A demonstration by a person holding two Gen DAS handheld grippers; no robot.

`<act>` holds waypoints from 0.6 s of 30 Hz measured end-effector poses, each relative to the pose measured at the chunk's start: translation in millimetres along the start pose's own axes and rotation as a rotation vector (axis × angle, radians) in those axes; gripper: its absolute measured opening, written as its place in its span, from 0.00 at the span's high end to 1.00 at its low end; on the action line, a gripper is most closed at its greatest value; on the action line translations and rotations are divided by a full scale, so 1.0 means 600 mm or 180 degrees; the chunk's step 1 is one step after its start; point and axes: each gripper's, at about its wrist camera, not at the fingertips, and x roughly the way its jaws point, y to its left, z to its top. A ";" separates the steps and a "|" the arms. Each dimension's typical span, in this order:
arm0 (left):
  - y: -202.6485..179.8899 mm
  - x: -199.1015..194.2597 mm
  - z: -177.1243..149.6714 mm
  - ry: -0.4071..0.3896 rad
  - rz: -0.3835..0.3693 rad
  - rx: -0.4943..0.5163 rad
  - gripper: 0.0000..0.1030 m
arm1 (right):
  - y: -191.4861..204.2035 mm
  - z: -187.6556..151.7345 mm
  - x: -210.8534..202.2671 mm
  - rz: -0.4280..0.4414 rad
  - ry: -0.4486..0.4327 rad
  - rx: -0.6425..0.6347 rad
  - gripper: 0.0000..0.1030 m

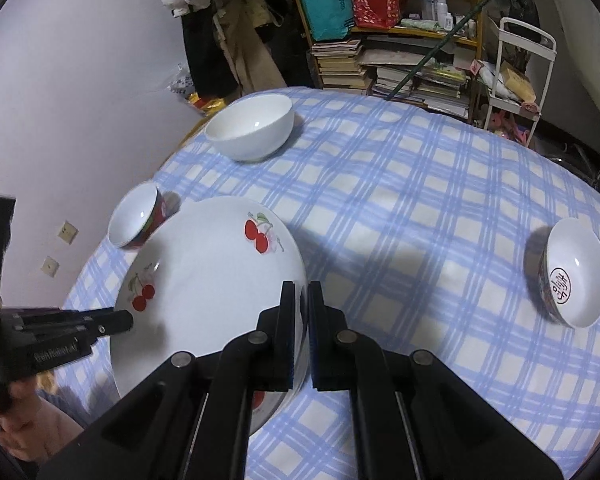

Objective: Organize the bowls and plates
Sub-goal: 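Lift the cherry-print plate with both tools and carry it over the stacked plates, then lower the held plate onto the stacked cherry-print plates with both tools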

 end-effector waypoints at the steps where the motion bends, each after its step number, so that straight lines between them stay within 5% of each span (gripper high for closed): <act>1: 0.004 0.002 -0.004 -0.0001 -0.0014 -0.0026 0.86 | 0.001 -0.006 0.005 -0.0002 0.0021 0.0006 0.93; 18: 0.035 0.055 -0.031 0.0117 -0.0101 -0.0316 0.86 | 0.000 -0.048 0.073 -0.0038 0.0403 0.0091 0.93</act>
